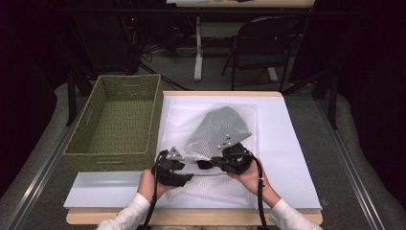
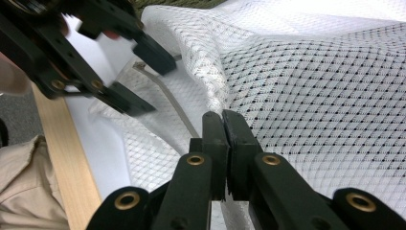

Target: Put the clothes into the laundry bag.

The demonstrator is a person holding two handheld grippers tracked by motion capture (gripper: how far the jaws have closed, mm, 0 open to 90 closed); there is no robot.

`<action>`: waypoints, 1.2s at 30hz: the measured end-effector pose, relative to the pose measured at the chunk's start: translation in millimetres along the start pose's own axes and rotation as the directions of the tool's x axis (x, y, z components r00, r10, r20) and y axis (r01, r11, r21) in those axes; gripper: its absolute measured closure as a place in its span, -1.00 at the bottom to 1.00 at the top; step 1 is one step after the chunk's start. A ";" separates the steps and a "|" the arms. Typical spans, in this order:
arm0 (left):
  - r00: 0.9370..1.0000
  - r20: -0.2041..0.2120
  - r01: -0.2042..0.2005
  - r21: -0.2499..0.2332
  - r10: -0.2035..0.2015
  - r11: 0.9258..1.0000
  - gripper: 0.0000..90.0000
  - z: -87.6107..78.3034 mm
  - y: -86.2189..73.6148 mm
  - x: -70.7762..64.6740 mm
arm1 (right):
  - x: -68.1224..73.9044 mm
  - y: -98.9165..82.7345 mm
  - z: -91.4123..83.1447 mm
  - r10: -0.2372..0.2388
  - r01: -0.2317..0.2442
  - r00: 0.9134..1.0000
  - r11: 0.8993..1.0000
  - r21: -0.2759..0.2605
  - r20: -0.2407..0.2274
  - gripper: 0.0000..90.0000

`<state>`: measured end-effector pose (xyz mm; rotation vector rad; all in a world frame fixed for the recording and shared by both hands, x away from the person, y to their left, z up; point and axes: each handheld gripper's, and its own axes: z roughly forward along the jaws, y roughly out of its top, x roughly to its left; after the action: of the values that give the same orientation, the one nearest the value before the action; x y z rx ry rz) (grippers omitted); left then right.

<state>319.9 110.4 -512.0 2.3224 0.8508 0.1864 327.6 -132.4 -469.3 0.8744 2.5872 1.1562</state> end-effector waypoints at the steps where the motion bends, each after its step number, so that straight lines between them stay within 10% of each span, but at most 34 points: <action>1: 1.000 -0.001 0.023 -0.002 -0.023 1.000 -0.06 -2.5 -2.4 1.7 | -0.4 0.2 0.4 -0.008 0.008 1.000 1.000 0.000 0.001 0.98; 9: 0.993 -0.102 0.059 -0.007 -0.059 0.998 -0.19 -28.7 -17.2 17.4 | 2.2 -0.5 -1.5 -0.010 0.010 1.000 1.000 0.007 0.002 0.98; 16: 0.997 -0.065 0.041 0.158 -0.031 0.987 -0.16 -6.4 -29.1 16.9 | 2.6 -1.7 2.0 -0.008 0.008 1.000 1.000 0.027 0.000 0.97; 27: 0.996 -0.085 -0.020 0.198 0.038 0.980 0.81 -4.9 -32.6 20.0 | 0.9 -6.0 5.1 -0.006 0.007 1.000 0.999 0.050 -0.004 0.97; 36: 0.998 -0.057 -0.008 0.163 0.018 0.987 0.91 -18.7 -35.1 23.7 | 0.1 -7.8 1.4 0.000 0.001 1.000 0.998 0.055 -0.006 0.97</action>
<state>313.5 155.3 -521.2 2.4862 0.9099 0.1976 324.7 -135.6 -475.9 0.8828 2.6356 1.0941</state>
